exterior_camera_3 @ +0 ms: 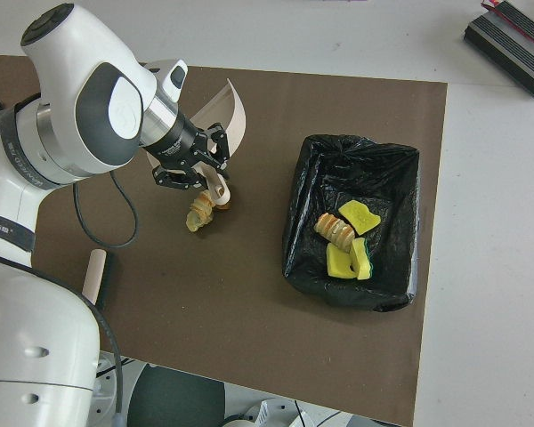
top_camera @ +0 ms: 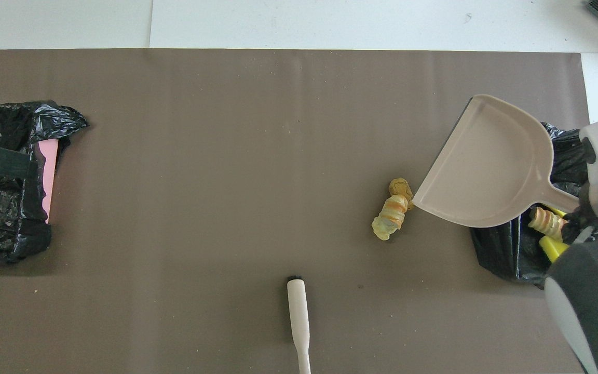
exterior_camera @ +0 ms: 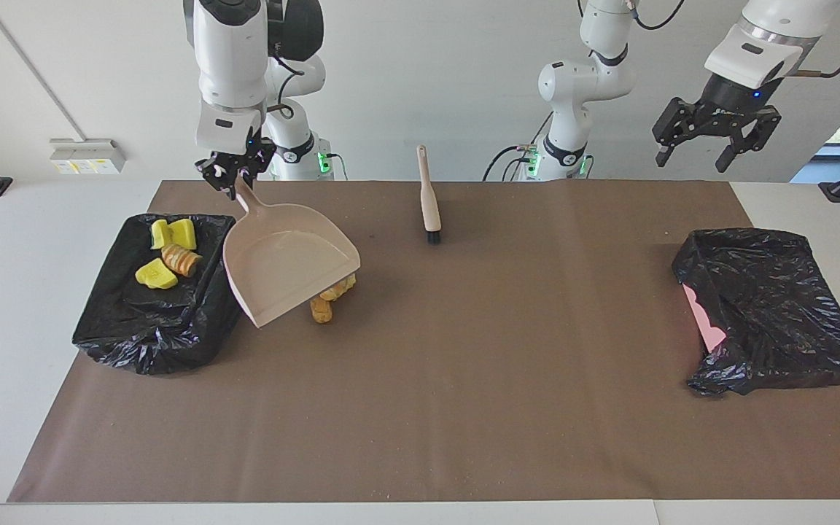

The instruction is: Sweep and dump trash in bin

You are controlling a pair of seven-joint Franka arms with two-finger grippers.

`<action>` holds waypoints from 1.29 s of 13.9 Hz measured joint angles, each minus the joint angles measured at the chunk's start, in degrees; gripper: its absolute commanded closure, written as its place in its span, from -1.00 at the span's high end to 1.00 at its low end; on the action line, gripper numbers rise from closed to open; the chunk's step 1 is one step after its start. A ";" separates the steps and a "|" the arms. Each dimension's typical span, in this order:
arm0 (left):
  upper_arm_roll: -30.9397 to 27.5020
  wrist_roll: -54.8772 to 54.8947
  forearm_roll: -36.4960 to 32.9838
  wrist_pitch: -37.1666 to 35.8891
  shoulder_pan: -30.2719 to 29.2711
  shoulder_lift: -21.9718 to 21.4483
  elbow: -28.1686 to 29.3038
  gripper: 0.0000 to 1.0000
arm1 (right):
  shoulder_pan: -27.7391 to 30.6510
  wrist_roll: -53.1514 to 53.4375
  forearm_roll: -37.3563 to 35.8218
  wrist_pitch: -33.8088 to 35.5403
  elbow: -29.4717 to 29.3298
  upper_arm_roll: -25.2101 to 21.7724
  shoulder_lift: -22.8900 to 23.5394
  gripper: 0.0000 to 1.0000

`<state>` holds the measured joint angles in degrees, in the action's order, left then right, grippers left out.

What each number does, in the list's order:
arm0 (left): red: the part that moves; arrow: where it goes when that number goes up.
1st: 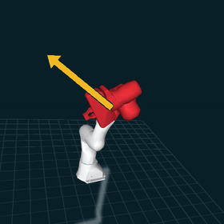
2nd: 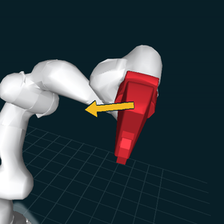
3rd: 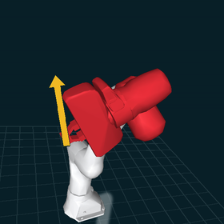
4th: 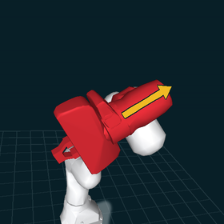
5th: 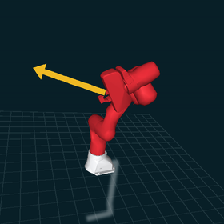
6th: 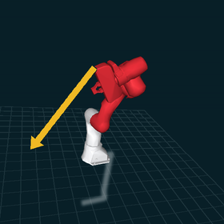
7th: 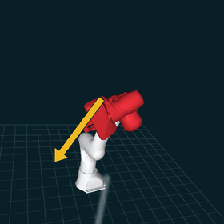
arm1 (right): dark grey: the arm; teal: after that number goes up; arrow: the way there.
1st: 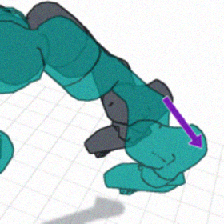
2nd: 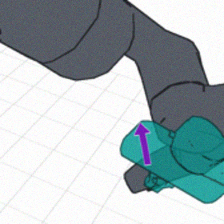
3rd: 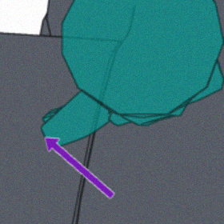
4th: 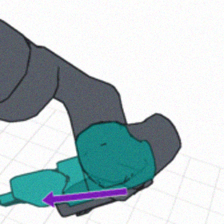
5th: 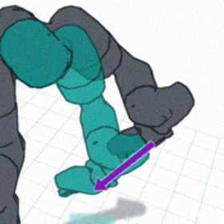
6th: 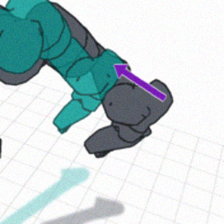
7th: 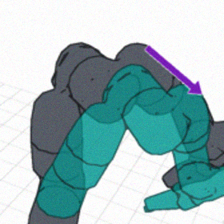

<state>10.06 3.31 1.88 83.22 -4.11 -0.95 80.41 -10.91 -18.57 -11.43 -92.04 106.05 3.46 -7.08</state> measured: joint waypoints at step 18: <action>-9.09 4.59 -0.09 -4.56 7.47 1.19 -2.46 1.00 | -17.97 49.19 17.02 -25.55 -15.15 0.08 29.84 -1.00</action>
<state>0.97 7.90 1.80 78.66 3.36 0.24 77.96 -28.87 30.62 5.59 -117.60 90.91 3.54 22.76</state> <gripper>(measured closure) 0.000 0.678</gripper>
